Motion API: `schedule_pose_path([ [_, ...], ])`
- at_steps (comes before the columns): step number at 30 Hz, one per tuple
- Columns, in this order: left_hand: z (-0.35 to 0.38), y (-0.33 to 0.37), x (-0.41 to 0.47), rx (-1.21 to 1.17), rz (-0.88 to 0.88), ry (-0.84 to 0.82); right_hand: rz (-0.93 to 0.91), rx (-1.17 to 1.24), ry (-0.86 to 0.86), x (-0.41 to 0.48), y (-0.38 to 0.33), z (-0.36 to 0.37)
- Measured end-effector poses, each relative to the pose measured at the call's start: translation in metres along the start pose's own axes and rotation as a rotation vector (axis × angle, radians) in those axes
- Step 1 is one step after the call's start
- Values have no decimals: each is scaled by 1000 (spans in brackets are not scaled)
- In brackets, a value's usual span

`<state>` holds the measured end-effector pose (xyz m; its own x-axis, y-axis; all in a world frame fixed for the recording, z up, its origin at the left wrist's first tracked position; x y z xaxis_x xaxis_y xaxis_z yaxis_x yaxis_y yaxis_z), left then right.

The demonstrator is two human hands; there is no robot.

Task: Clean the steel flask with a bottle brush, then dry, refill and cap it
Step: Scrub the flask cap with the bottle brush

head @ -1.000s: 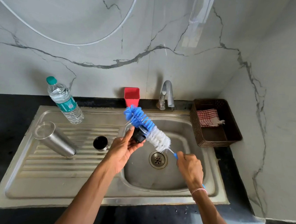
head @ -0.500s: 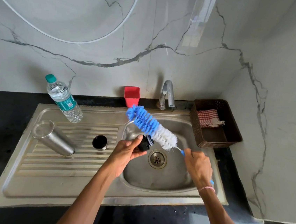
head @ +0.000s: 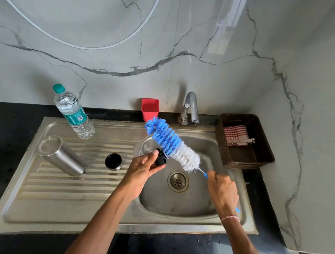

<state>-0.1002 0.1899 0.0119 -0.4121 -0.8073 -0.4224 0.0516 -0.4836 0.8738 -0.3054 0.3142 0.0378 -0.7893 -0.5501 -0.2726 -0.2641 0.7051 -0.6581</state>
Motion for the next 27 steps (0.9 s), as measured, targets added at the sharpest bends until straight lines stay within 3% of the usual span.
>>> schedule_pose_path([
  [5, -23, 8, 4, -100, 11, 91, 65, 13, -10, -8, 34, -7],
  [13, 3, -13, -5, 64, 26, -97, 33, 16, -14, -3, -14, 18],
  [21, -24, -7, -3, -80, 28, 43, 101, -6, -40, -21, 27, 6],
  [27, -6, -24, -10, 56, 49, -103, 23, 9, -22, -14, -18, 26],
])
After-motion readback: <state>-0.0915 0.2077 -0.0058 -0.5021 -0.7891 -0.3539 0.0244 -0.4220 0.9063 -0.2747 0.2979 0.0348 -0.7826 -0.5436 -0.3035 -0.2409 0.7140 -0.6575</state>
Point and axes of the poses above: each hand's wrist, its own x-axis towards the middle knuckle, its own z-axis out of the palm, y = z × x, the point moved 1 cm from there along x, towards the middle knuckle, and after that the axes turned 13 degrees about x, right-handed, at the moved point
